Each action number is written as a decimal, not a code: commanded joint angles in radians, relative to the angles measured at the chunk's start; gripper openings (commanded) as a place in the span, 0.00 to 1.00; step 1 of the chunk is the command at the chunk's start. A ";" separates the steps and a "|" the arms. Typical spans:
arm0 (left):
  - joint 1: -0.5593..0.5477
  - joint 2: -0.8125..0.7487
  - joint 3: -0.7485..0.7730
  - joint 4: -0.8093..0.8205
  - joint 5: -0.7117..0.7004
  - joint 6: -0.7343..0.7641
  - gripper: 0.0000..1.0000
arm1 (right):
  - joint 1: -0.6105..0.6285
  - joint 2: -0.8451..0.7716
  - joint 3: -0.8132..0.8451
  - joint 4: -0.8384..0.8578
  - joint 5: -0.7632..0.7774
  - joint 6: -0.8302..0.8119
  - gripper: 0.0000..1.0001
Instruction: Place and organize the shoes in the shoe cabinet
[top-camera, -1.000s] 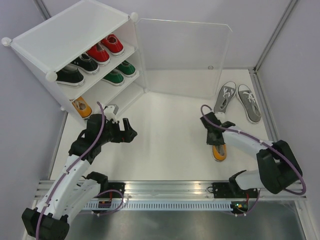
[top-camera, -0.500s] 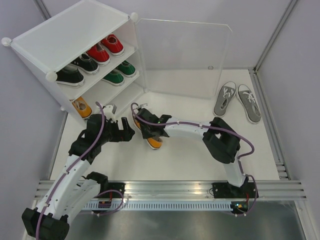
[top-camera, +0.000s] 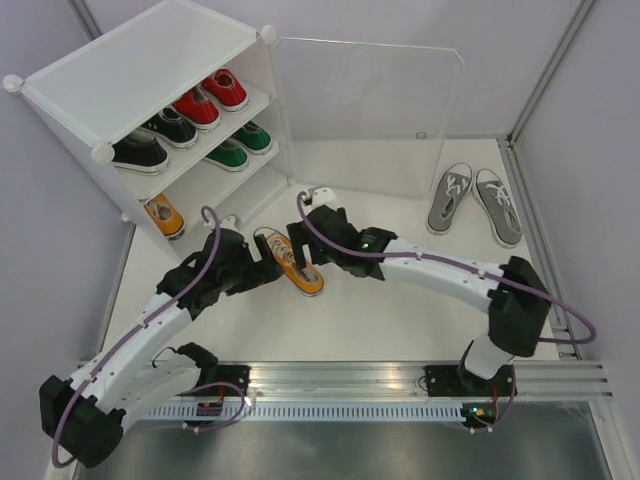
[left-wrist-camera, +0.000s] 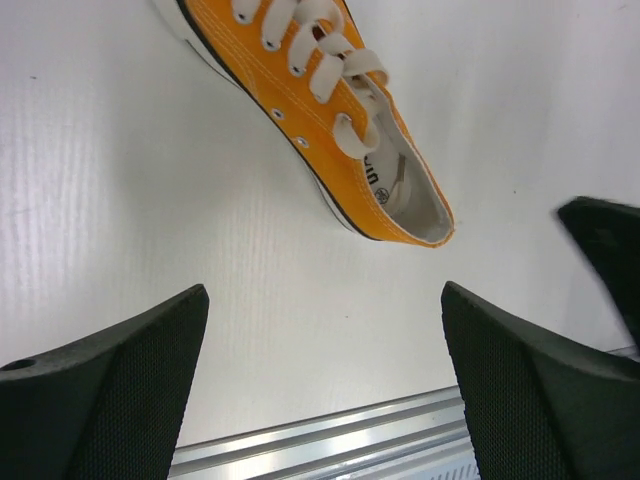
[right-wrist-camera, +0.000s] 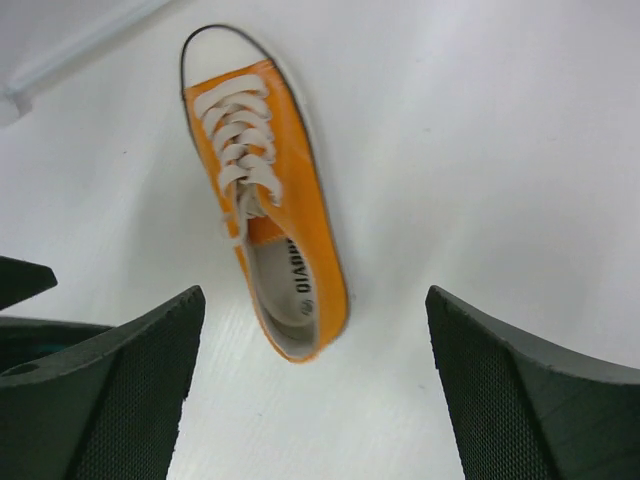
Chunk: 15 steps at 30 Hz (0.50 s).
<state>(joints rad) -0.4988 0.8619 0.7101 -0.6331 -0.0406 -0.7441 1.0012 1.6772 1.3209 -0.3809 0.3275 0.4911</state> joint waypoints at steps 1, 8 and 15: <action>-0.146 0.098 0.077 -0.016 -0.155 -0.237 1.00 | -0.053 -0.166 -0.110 -0.035 0.162 -0.023 0.95; -0.310 0.363 0.179 -0.023 -0.317 -0.543 0.95 | -0.183 -0.428 -0.385 -0.020 0.159 -0.023 0.98; -0.331 0.566 0.246 -0.039 -0.387 -0.675 0.80 | -0.243 -0.553 -0.511 0.027 0.101 -0.037 0.98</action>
<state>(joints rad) -0.8204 1.3949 0.9089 -0.6559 -0.3443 -1.2827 0.7689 1.1633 0.8333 -0.4000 0.4522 0.4713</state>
